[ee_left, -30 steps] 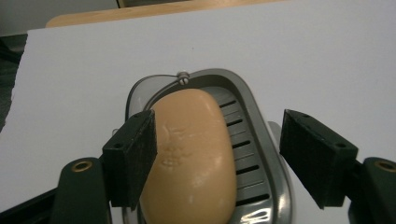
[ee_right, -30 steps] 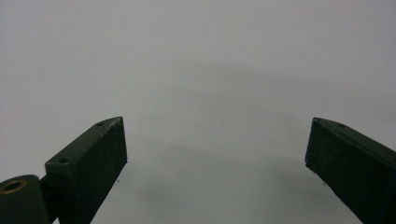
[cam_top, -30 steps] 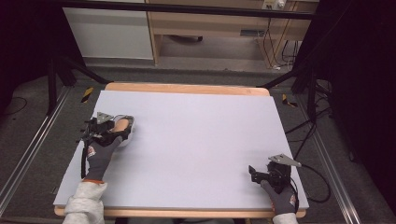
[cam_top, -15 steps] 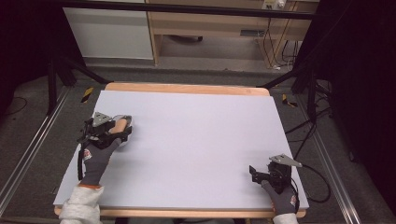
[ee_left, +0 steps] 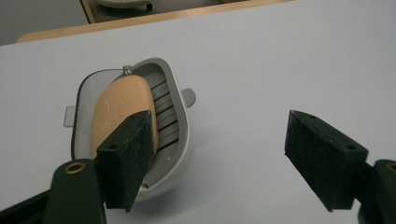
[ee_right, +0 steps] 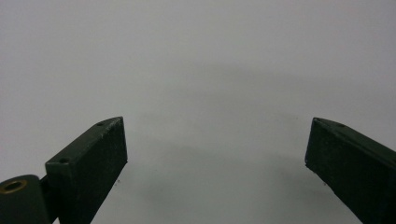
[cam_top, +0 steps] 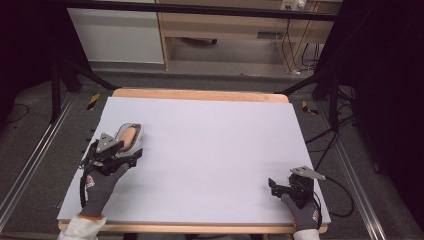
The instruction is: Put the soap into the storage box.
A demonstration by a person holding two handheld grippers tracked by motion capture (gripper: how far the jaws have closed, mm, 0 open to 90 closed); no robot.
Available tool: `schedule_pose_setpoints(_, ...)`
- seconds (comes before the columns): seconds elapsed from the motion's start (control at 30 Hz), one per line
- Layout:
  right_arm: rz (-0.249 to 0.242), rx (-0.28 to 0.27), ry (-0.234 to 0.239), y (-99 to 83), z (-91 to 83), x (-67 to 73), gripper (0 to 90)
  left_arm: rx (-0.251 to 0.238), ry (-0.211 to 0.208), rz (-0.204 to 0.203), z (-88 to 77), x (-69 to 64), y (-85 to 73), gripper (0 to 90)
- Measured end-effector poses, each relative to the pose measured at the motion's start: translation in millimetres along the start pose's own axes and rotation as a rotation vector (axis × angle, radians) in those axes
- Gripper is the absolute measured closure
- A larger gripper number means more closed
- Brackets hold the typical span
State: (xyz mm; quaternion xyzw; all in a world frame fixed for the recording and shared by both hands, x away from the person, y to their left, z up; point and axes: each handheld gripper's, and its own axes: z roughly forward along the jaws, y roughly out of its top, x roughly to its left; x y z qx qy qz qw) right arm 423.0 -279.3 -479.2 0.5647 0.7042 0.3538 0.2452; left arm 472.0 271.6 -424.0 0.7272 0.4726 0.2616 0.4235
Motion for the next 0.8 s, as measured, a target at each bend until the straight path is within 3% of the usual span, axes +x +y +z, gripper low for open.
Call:
schedule_pose_setpoints(0.27,0.000,-0.002,-0.007,-0.8,-0.6,-1.0,5.8,0.013,0.013,-0.008,-13.4,3.0,-20.6,19.7)
schedule_pose_setpoints(0.47,0.009,-0.002,-0.010,-1.3,-1.6,-2.5,5.8,0.041,0.028,-0.019,-18.8,5.0,-41.3,18.6)
schedule_pose_setpoints(0.6,0.006,-0.003,-0.012,-1.8,-1.9,-3.1,5.7,0.068,0.038,-0.005,-23.2,6.5,-54.4,18.0)
schedule_pose_setpoints(0.8,0.003,0.001,-0.009,-1.7,-1.5,-1.1,5.7,0.093,0.067,-0.017,-25.8,14.1,-65.3,17.6)
